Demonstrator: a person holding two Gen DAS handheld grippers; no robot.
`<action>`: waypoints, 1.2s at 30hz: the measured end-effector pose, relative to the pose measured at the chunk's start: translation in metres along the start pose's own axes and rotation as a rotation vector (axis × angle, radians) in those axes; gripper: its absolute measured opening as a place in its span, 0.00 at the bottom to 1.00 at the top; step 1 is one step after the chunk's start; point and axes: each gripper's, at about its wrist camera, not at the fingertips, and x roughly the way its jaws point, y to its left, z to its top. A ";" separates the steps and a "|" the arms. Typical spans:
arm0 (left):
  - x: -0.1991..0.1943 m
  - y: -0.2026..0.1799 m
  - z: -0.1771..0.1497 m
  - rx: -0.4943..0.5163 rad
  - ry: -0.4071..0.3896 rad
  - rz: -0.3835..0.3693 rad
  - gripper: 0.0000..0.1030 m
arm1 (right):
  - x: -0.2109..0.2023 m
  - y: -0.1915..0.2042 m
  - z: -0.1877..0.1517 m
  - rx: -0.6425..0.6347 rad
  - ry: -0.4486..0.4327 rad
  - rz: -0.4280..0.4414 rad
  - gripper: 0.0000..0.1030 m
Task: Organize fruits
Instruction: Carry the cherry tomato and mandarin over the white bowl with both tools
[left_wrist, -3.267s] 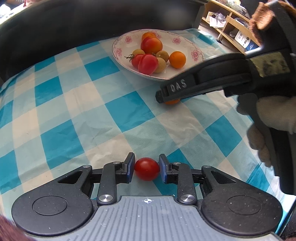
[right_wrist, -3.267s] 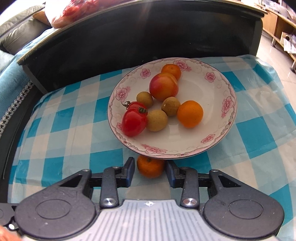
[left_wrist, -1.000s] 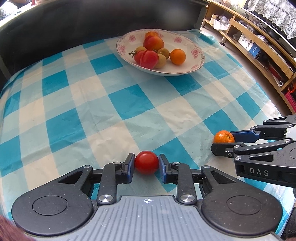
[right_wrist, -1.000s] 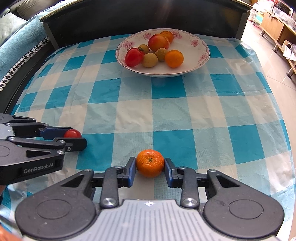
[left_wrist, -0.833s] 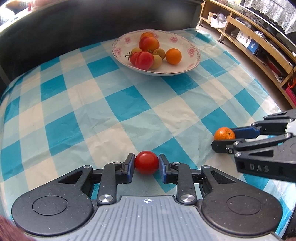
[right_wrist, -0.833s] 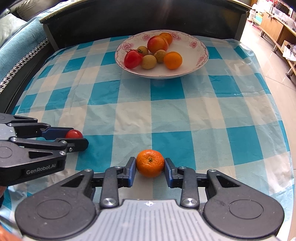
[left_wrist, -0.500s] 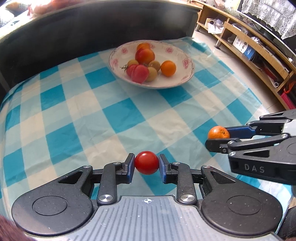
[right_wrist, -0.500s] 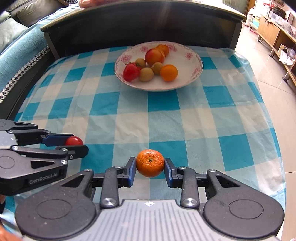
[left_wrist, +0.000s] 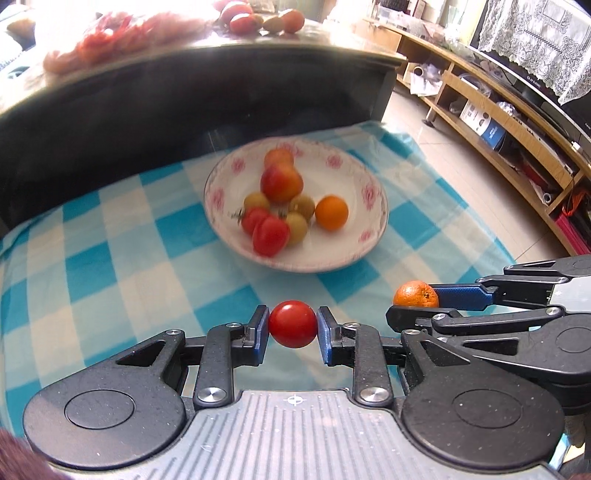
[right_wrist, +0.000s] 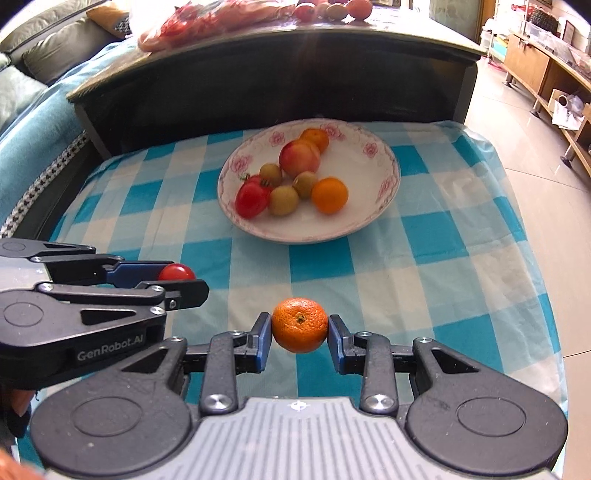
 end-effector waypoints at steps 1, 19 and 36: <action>0.001 0.000 0.004 0.001 -0.003 0.000 0.34 | 0.000 -0.002 0.004 0.005 -0.004 0.000 0.35; 0.037 0.009 0.050 0.000 -0.013 0.024 0.34 | 0.025 -0.021 0.064 0.046 -0.055 -0.022 0.35; 0.063 0.014 0.072 0.004 -0.015 0.033 0.33 | 0.056 -0.040 0.090 0.081 -0.064 -0.030 0.35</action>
